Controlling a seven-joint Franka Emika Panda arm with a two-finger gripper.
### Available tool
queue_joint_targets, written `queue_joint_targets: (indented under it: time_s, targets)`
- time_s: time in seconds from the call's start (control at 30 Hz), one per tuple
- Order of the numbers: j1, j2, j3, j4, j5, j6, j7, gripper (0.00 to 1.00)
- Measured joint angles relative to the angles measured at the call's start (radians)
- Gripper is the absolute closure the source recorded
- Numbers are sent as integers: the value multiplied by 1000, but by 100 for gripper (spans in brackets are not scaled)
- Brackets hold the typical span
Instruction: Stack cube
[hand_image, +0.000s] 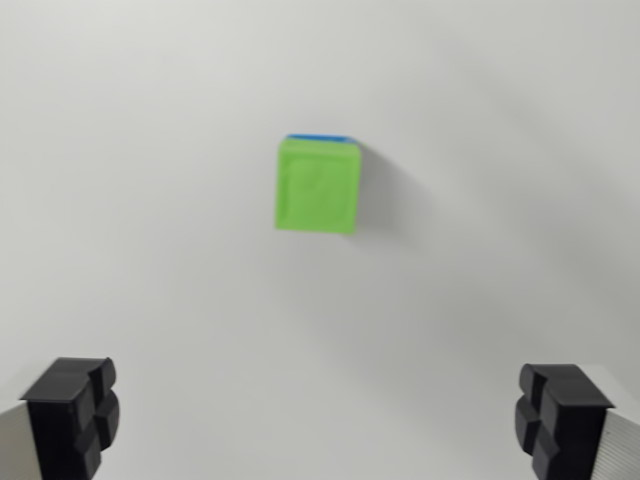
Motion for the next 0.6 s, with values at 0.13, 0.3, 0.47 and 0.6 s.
queue_joint_targets:
  time_s: [0.13, 0.3, 0.47, 0.6]
  targets:
    - [0, -6, 0, 17, 0, -23, 0, 0]
    - [0, -13, 0, 34, -1, -48, 1, 0]
    - [0, -17, 0, 46, -1, -63, 1, 0]
    - [0, -19, 0, 50, -1, -68, 1, 0]
